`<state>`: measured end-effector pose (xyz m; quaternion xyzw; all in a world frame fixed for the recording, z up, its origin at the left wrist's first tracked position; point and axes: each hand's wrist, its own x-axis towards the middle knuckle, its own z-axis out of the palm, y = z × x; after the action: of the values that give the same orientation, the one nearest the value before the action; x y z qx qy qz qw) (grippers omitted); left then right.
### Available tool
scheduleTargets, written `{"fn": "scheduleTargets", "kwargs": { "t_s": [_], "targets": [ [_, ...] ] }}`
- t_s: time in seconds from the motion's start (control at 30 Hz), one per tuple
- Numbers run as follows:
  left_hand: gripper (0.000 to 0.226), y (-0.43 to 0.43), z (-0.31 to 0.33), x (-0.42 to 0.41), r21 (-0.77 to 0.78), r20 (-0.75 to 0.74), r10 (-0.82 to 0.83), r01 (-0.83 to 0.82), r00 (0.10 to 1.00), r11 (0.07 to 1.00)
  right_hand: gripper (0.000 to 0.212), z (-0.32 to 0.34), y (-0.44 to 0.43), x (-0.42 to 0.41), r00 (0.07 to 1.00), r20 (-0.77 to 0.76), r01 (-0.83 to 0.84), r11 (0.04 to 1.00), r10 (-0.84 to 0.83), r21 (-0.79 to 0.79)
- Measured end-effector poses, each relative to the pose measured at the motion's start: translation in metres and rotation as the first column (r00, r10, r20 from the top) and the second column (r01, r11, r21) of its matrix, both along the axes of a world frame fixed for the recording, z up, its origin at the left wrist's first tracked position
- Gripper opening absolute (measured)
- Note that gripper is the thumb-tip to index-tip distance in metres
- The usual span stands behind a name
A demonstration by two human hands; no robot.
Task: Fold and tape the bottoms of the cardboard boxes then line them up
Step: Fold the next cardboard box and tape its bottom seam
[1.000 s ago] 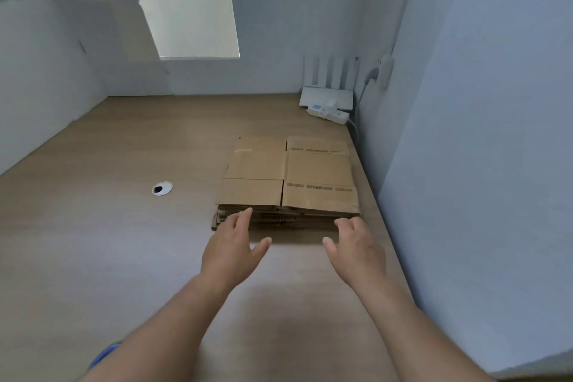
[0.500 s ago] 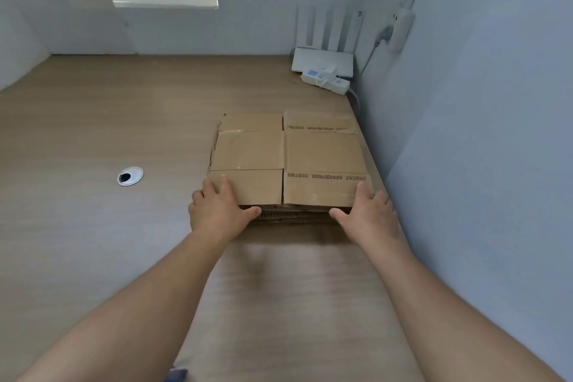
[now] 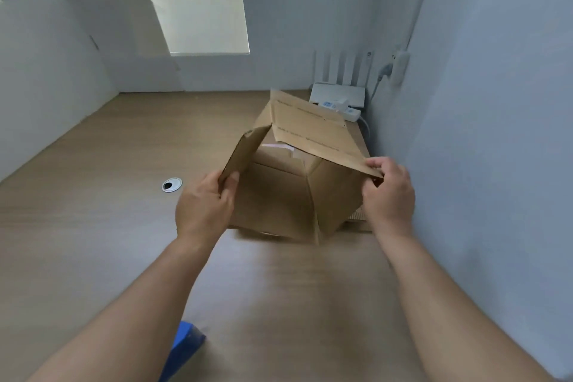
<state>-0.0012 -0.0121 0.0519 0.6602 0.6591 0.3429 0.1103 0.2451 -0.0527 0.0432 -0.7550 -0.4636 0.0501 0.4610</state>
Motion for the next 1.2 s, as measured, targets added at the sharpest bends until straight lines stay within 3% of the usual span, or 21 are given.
{"fn": "scheduleTargets", "kwargs": {
  "t_s": [0.07,0.13,0.17,0.23,0.27,0.33,0.4,0.47,0.63,0.8,0.87,0.93,1.0,1.07,1.2],
  "targets": [
    [0.031,-0.020,0.021,-0.002,0.010,0.186,-0.050,0.048,0.981,0.999,0.038,0.025,-0.008,-0.010,0.969,-0.227,-0.052,0.981,0.095,0.189],
    [0.022,-0.036,0.039,-0.007,0.001,0.357,-0.088,0.094,0.930,0.996,0.050,0.040,-0.017,-0.019,0.915,-0.350,-0.119,0.964,0.200,0.239],
    [0.016,-0.044,0.047,-0.010,-0.009,0.410,-0.101,0.115,0.906,0.993,0.046,0.043,-0.022,-0.023,0.921,-0.321,-0.169,0.968,0.222,0.185],
    [0.017,-0.060,0.059,-0.016,-0.035,0.462,-0.105,0.136,0.880,0.990,0.007,0.042,-0.032,-0.027,0.977,-0.099,-0.190,0.981,0.187,-0.024],
    [0.018,-0.068,0.063,-0.020,-0.049,0.470,-0.097,0.136,0.877,0.989,0.017,0.041,-0.038,-0.029,0.987,-0.007,-0.161,0.981,0.161,-0.105],
    [0.015,-0.084,0.069,-0.027,-0.071,0.431,-0.075,0.117,0.899,0.991,0.033,0.046,-0.055,-0.033,0.989,0.061,-0.128,0.982,0.137,-0.139],
    [0.012,-0.097,0.072,-0.037,-0.086,0.344,-0.068,0.104,0.937,0.991,0.035,0.058,-0.075,-0.041,0.982,0.137,-0.109,0.986,0.127,-0.130],
    [0.012,-0.110,0.077,-0.046,-0.127,0.220,-0.065,0.094,0.973,0.987,0.031,0.073,-0.094,-0.052,0.962,0.224,-0.122,0.978,0.159,-0.171],
    [0.019,-0.128,0.071,-0.067,-0.344,0.036,-0.066,0.075,0.997,0.936,0.007,0.091,-0.133,-0.084,0.875,0.390,-0.082,0.883,0.286,-0.463],
    [0.028,-0.147,0.041,-0.075,-0.373,0.268,-0.253,0.342,0.930,0.862,0.037,0.061,-0.152,-0.111,0.898,0.180,-0.210,0.750,0.402,-0.627],
    [0.038,-0.157,0.038,-0.080,-0.284,0.464,-0.359,0.520,0.810,0.806,0.053,0.051,-0.157,-0.112,0.879,0.105,-0.304,0.715,0.466,-0.630],
    [0.046,-0.163,0.031,-0.088,-0.215,0.567,-0.444,0.645,0.694,0.733,0.053,0.042,-0.161,-0.112,0.854,0.078,-0.352,0.682,0.515,-0.641],
    [0.063,-0.166,0.014,-0.093,-0.245,0.480,-0.565,0.721,0.671,0.648,0.026,0.034,-0.162,-0.112,0.834,0.074,-0.371,0.655,0.547,-0.658],
    [0.084,-0.166,-0.004,-0.094,-0.346,0.267,-0.653,0.703,0.709,0.622,0.026,0.030,-0.159,-0.111,0.829,0.049,-0.393,0.642,0.557,-0.658],
    [0.050,-0.158,-0.022,-0.098,-0.355,0.229,-0.645,0.679,0.730,0.642,0.033,0.034,-0.151,-0.100,0.855,-0.138,-0.485,0.679,0.499,-0.551]
  ]
}}
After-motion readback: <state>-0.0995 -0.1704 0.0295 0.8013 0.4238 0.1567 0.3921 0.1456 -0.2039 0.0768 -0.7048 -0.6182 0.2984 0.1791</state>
